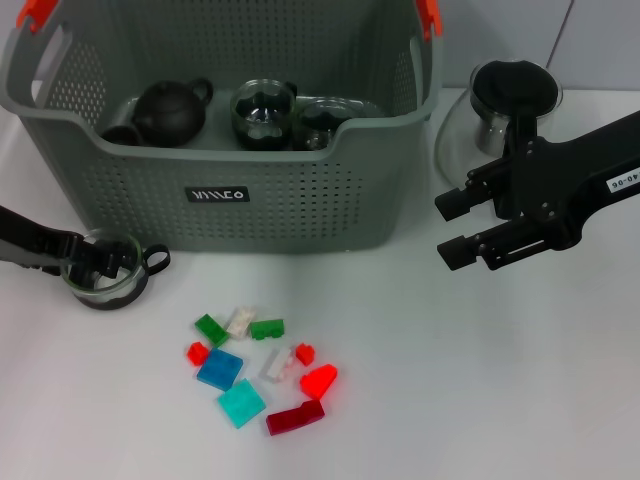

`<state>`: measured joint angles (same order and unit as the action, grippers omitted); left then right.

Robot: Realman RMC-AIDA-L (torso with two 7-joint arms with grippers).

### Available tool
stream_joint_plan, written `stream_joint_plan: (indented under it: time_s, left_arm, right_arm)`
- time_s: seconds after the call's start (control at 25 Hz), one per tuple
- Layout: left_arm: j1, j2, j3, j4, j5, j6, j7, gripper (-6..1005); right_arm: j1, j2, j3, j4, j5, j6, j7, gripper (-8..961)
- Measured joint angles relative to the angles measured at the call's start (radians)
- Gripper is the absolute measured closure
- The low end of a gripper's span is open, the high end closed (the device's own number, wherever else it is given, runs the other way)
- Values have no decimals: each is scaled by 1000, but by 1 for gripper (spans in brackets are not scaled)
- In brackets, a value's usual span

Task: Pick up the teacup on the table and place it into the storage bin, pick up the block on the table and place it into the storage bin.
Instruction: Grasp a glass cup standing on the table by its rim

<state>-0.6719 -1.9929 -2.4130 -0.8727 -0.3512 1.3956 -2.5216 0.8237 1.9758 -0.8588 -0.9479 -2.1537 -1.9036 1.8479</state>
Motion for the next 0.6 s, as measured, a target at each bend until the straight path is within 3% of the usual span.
stream_joint_plan:
  time_s: [0.44,0.6]
  left_arm:
    - [4,-2,10,0,2,-1,-1,177]
    - [4,-2,21,7,2,3,1,290]
  right_arm:
    - [-3,3,1,0,0,0,-8,278]
    - [-4,3,2,1,0,0,-9,278]
